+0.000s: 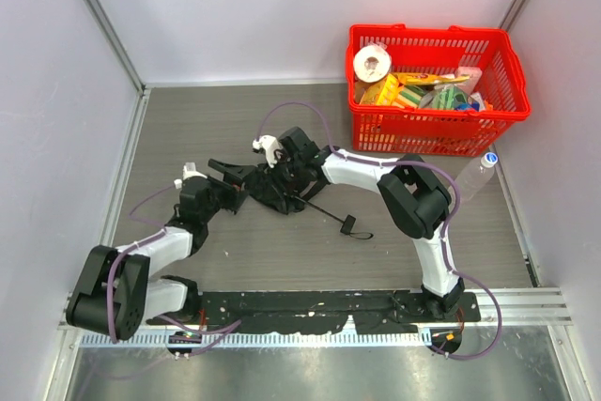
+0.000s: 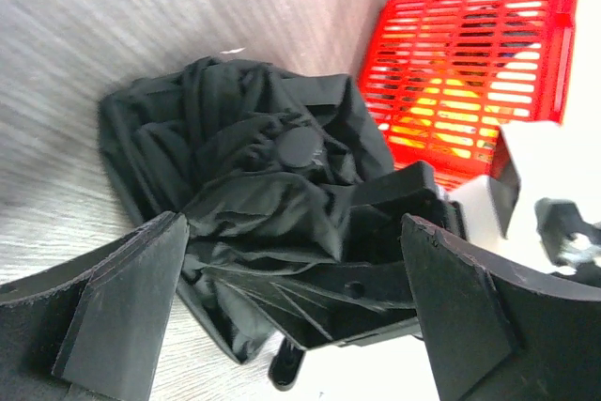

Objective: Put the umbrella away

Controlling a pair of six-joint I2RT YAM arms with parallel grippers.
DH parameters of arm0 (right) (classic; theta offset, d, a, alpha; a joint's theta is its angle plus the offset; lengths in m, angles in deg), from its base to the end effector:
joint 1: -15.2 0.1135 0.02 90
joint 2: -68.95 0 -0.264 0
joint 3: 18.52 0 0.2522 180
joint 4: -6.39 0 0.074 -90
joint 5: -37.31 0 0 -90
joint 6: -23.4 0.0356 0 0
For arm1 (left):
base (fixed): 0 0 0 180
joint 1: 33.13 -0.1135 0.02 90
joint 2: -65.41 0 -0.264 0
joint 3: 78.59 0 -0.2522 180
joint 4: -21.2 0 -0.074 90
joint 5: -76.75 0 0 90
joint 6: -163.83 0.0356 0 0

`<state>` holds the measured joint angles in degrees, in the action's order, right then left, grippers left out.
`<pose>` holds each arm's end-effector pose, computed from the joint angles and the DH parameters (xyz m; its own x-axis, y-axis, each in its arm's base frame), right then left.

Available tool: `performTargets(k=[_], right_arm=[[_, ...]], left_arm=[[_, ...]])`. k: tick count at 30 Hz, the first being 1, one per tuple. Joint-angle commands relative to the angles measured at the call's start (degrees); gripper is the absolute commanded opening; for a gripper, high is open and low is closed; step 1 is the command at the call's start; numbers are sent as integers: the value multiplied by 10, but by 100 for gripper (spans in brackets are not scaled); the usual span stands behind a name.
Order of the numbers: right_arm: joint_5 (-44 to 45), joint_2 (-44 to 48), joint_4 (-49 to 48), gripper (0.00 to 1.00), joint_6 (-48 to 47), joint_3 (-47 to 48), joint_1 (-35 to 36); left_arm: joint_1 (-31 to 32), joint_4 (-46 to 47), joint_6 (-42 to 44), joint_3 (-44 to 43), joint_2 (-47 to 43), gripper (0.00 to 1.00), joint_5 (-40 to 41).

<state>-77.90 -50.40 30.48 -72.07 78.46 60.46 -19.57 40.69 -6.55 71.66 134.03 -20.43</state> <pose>0.3101 0.3344 0.1706 -0.4270 -0.5534 -0.7152 -0.8940 0.3774 0.2417 0.2160 -0.0567 0.1648 -0.3963 -0.9107 -0.1168 -0.2600 0.2333 -0.9370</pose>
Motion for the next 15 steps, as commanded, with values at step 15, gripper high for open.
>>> performTargets(k=[15], right_arm=[[-35, -47, 114, 1, -24, 31, -1]], left_arm=[[47, -20, 26, -48, 154, 100, 66]])
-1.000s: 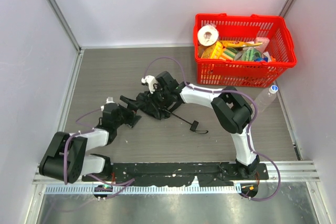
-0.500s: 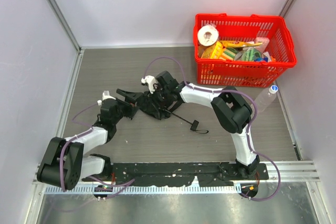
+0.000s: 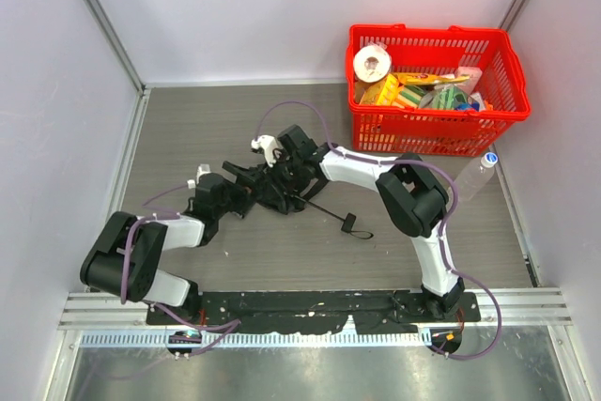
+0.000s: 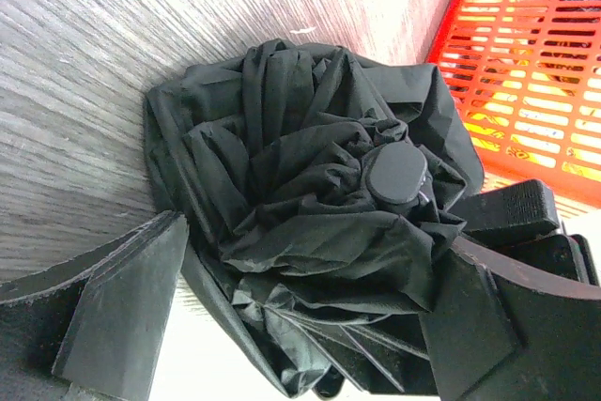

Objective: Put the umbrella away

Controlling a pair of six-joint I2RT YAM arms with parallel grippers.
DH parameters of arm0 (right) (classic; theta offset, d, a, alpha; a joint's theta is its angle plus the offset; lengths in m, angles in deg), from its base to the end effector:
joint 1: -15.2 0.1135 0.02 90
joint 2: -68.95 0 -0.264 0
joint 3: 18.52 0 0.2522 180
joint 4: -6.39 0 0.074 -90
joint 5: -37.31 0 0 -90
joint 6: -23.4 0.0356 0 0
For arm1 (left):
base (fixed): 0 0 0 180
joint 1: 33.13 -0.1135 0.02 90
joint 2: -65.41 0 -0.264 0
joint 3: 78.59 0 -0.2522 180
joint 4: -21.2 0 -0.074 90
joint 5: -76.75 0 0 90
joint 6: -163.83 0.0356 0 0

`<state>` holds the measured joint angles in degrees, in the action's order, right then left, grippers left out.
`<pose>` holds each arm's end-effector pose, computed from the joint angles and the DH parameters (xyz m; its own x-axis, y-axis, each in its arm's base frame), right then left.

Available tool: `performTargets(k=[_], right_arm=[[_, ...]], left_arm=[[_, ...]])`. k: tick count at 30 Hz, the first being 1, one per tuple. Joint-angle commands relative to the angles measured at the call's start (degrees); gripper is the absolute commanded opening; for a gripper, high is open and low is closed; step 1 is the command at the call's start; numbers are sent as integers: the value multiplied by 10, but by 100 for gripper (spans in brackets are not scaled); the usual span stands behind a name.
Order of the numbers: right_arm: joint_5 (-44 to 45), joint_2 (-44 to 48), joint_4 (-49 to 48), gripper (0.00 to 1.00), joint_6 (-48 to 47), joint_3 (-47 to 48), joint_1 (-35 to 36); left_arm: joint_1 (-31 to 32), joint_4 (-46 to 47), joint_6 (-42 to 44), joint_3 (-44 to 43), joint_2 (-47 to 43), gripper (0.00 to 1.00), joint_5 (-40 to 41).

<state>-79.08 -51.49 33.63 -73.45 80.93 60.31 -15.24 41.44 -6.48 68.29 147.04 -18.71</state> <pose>0.3133 0.3369 0.1718 -0.4220 -0.5750 -0.7009 -0.9004 0.3564 0.2497 0.2321 -0.0785 0.1339 -0.4559 -0.8839 -0.1038 -0.3794 0.2985 -0.8757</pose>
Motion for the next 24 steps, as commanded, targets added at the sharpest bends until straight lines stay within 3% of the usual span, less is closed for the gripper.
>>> performTargets(k=[1, 4, 9, 12, 16, 18, 19, 20, 22, 23, 24], right_arm=[[-28, -37, 85, 1, -14, 9, 0], [-50, -43, 102, 1, -21, 24, 2], [-75, -43, 120, 1, -42, 31, 5], [-75, -43, 123, 1, -45, 32, 6], [-67, -35, 117, 1, -28, 24, 7], [-47, -18, 91, 1, 5, 9, 6], [-27, -7, 75, 6, 17, 0, 6], [-14, 4, 67, 21, 53, -4, 6], [27, 35, 41, 41, 112, -24, 8], [44, 62, 38, 64, 153, -37, 8], [101, 98, 29, 67, 179, -45, 7]], left_arm=[[6, -40, 27, -16, 28, 100, 68], [5, -40, 28, -16, 49, 97, 100], [6, 55, 19, -13, 113, 64, 100], [5, 104, 11, -4, 128, 35, 95], [5, 66, 32, -9, 94, 6, 98], [5, 49, 46, -10, 80, 0, 92], [5, 43, 52, -9, 73, 0, 91], [5, 37, 57, -6, 65, 0, 88], [5, 22, 72, 0, 53, 0, 84], [5, 13, 74, 7, 43, 0, 87], [4, 16, 74, 16, 38, 0, 88]])
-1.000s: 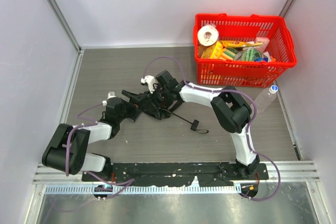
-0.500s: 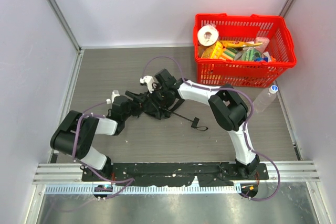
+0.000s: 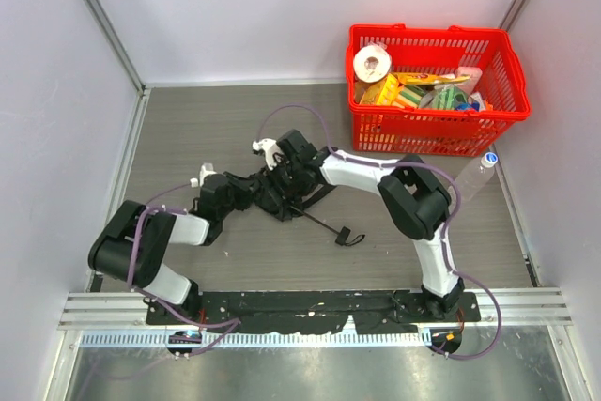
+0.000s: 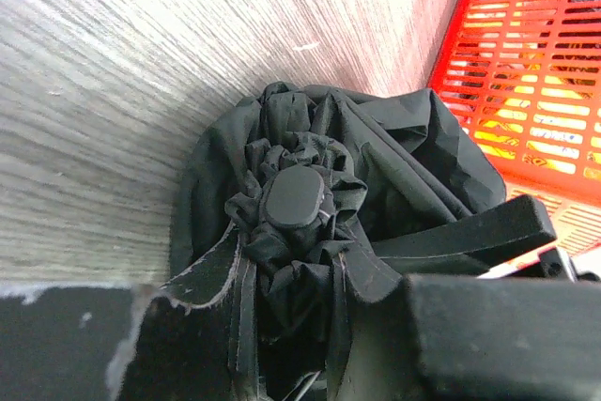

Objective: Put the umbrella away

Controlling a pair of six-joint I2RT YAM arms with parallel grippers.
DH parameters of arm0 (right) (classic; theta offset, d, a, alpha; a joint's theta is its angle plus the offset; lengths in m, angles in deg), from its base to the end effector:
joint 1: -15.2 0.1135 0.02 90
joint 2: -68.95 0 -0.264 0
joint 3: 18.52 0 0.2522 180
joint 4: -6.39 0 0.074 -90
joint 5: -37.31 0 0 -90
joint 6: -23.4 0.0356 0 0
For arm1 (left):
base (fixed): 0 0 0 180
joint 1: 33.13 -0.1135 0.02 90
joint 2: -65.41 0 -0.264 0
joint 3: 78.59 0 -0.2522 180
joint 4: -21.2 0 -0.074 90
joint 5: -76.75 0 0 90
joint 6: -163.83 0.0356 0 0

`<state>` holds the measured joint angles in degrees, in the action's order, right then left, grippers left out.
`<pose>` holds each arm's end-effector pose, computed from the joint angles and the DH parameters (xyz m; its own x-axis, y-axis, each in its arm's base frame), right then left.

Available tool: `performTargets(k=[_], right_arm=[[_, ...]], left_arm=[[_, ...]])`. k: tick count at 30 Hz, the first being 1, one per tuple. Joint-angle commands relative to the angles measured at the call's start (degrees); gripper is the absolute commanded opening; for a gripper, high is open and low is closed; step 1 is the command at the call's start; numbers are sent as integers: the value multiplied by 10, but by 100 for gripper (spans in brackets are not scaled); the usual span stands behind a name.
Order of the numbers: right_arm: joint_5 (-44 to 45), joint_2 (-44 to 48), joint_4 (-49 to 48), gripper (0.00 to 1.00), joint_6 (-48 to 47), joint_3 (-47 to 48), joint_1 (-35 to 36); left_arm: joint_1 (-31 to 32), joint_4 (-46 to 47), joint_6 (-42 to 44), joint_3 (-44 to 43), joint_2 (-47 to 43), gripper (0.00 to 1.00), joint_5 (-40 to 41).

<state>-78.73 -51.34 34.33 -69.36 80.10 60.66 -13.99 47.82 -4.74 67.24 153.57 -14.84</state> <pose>0.3088 0.3361 0.1676 -0.4932 -0.5628 -0.6633 -0.8647 0.4008 0.3028 0.2426 -0.0852 0.1230 -0.4301 -0.8878 -0.1635 -0.3561 0.3333 -0.8730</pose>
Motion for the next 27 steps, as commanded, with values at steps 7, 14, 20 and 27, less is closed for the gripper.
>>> performTargets(k=[7, 14, 20, 27], right_arm=[[283, 256, 95, 80, 313, -121, -4], [429, 310, 113, 80, 593, -258, -56], [403, 286, 65, 73, 736, -304, -36], [310, 241, -70, 72, 783, -346, -27]], left_arm=[[-10, -41, 49, 70, -65, 0, 39], [-10, -93, 40, 84, -148, 0, 40], [-11, -64, 5, 104, -178, 0, 21], [-11, -7, -32, 129, -207, 0, -1]])
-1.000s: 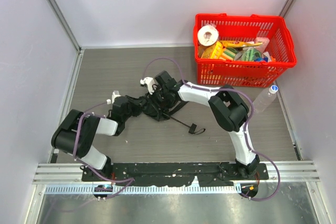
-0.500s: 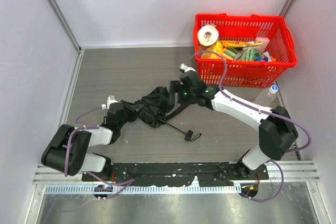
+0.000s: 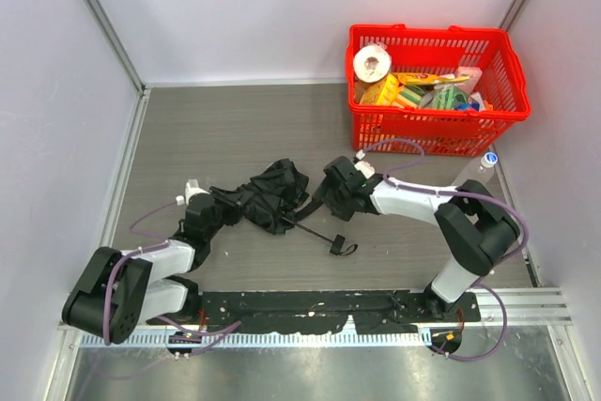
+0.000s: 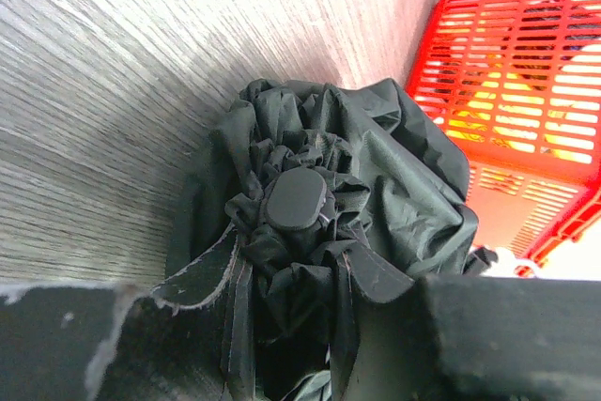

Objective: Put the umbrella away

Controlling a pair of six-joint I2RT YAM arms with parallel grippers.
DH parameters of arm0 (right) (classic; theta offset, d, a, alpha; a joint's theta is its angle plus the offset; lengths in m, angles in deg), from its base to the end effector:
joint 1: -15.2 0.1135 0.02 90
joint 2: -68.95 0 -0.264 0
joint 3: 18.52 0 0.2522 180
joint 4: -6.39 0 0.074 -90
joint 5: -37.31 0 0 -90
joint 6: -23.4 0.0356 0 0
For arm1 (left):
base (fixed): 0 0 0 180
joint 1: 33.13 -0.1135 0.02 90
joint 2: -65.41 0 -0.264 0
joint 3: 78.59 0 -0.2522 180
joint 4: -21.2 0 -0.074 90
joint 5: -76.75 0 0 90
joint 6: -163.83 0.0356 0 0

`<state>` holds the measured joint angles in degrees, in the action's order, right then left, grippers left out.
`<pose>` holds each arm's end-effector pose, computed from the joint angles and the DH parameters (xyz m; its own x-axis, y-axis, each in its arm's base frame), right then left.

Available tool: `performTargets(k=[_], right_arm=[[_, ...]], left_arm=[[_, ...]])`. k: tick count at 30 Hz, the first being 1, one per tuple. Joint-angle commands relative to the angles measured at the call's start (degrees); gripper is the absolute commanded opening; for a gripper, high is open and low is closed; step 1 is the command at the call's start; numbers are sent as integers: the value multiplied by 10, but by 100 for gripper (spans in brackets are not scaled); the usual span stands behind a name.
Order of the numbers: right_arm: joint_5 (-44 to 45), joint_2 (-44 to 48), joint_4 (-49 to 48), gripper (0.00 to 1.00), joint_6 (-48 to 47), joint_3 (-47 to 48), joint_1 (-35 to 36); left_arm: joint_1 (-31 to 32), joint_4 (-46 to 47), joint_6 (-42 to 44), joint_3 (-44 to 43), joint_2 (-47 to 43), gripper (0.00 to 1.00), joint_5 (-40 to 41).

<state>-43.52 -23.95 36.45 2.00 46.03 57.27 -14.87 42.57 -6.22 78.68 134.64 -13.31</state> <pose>0.2358 0.2052 0.1644 -0.7889 0.5261 -0.3175 0.3700 0.8192 0.4382 0.1892 -0.0625 0.1309 -0.3792 -0.9121 -0.1560 -0.3429 0.2951 -0.8918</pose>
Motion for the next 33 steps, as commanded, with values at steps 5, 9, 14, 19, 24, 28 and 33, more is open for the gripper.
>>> performTargets(k=[5, 9, 14, 19, 24, 28, 33], right_arm=[[-66, -64, -142, 68, 115, -19, 14], [-63, -69, -148, 60, 145, -26, 36], [-39, -36, -118, 46, 159, -59, 48], [-18, -47, -132, 25, 139, -82, 45], [21, -40, -109, 53, -8, -35, 13], [114, -40, -5, 58, -126, 32, -9], [199, -104, 126, 66, -131, 140, -11]], left_arm=[[-2, 72, -46, 27, -40, 0, -29], [-2, 53, -49, 28, -71, 0, -24], [-2, 30, -37, 24, -91, 0, -16], [-2, 46, -39, 26, -84, 0, -28], [-2, 30, -36, 28, -100, 0, -35], [-2, 11, -26, 30, -127, 0, -36], [-2, -9, -22, 33, -145, 0, -36]])
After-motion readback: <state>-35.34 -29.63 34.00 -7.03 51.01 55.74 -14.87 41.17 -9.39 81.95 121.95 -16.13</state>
